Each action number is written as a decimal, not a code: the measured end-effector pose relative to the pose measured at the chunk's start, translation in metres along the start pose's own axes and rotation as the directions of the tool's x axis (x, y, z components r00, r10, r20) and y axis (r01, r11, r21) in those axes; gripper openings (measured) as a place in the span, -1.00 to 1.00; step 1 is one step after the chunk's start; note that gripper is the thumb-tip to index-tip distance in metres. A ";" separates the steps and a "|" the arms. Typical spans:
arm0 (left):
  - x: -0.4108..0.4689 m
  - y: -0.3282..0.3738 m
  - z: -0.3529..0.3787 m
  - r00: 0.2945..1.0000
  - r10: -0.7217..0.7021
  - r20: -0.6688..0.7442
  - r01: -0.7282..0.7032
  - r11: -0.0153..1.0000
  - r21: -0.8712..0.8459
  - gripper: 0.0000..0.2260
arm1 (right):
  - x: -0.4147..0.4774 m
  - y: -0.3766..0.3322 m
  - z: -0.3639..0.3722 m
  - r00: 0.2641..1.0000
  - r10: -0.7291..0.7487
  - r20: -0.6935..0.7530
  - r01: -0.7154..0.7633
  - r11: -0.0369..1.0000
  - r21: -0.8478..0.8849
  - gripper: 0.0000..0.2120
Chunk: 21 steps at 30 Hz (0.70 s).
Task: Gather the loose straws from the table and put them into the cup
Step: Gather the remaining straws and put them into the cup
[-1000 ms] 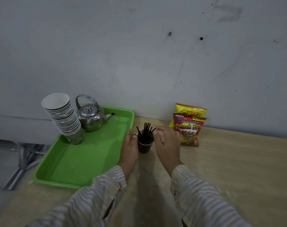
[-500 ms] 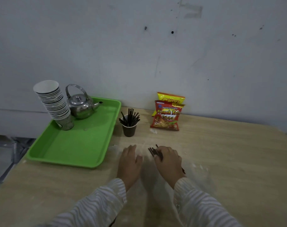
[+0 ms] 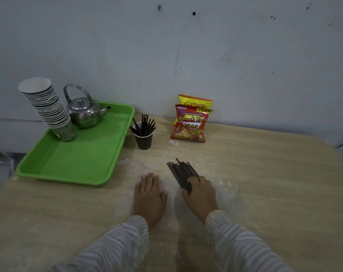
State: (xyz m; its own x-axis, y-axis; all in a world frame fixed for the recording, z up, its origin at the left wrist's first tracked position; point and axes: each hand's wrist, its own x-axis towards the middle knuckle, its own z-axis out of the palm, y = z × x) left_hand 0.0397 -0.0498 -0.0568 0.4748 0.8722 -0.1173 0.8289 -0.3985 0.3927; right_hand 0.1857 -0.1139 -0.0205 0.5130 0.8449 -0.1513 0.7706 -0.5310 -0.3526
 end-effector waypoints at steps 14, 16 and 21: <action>0.002 -0.005 0.013 0.997 0.023 -0.069 -0.018 0.997 0.073 -0.43 | 0.025 -0.007 0.004 0.996 0.035 0.077 -0.027 0.994 -0.109 -0.44; 0.002 -0.005 0.014 0.997 0.024 -0.070 -0.018 0.997 0.079 -0.43 | 0.026 -0.007 0.006 0.997 -0.017 0.073 0.024 0.994 -0.108 -0.55; 0.003 -0.005 0.014 0.997 0.023 -0.079 -0.017 0.997 0.078 -0.43 | 0.033 -0.008 0.004 0.997 0.018 0.069 -0.009 0.991 -0.133 -0.69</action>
State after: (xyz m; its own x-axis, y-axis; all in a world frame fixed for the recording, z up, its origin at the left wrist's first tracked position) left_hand 0.0411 -0.0492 -0.0718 0.4693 0.8823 -0.0358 0.8411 -0.4343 0.3224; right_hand 0.1949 -0.0815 -0.0263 0.4997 0.8375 -0.2213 0.8095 -0.5424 -0.2248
